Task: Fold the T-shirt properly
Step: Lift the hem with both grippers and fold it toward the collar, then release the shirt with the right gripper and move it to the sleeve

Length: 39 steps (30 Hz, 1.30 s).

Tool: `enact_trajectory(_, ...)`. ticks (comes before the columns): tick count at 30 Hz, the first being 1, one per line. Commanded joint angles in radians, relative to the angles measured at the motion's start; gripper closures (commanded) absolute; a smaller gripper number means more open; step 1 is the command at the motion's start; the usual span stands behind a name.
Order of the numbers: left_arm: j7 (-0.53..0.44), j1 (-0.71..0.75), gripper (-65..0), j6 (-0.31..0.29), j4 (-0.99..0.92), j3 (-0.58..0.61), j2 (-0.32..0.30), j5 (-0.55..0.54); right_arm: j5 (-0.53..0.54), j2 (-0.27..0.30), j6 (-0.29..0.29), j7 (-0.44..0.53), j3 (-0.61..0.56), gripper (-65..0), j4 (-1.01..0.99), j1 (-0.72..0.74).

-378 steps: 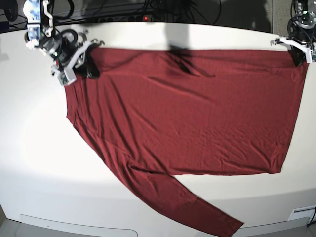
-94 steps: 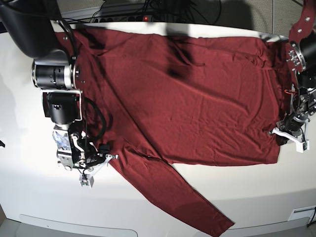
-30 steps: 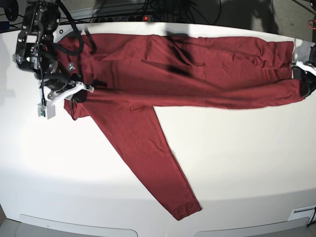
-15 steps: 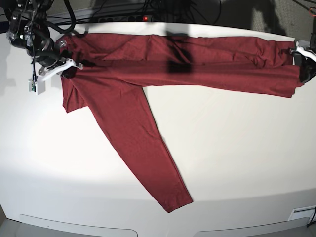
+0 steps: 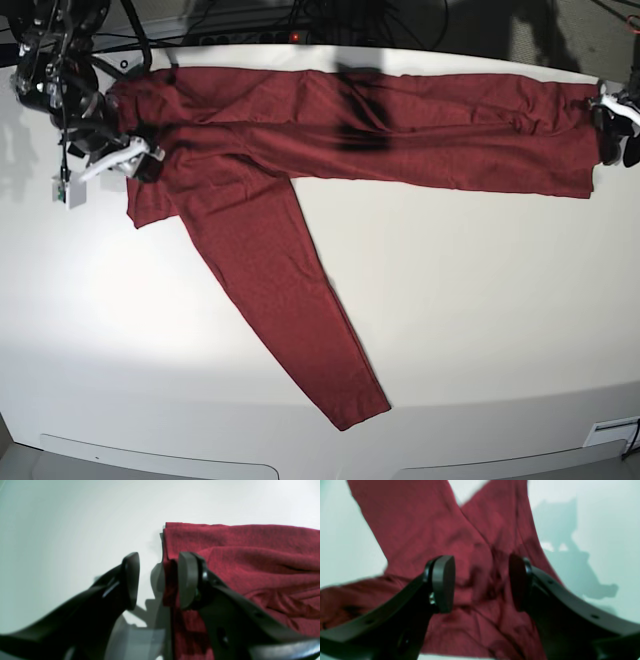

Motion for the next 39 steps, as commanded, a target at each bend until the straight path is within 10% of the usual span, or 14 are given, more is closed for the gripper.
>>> enact_trajectory(1, -0.031, -0.009, -25.0, -0.002, 0.017, -0.012, -0.020, -0.016, 0.011, 0.011, 0.004, 0.015, -0.001, -34.5, 0.020, 0.022)
enact_trajectory(14, -0.026, -0.042, -25.0, -0.002, 0.017, -0.012, -0.019, -0.018, -0.150, -0.034, 0.004, 0.020, -0.272, -34.5, -0.055, 0.314)
enact_trajectory(32, -0.040, -0.042, -25.0, -0.002, 0.017, -0.012, -0.019, -0.019, -0.253, -0.094, 0.004, 0.055, -0.329, -34.5, -0.887, 0.928)
enact_trajectory(39, -0.057, -0.042, -25.0, -0.002, 0.017, -0.012, -0.019, -0.019, -0.479, -0.095, 0.004, 0.163, -0.378, -34.4, -1.138, 1.058)
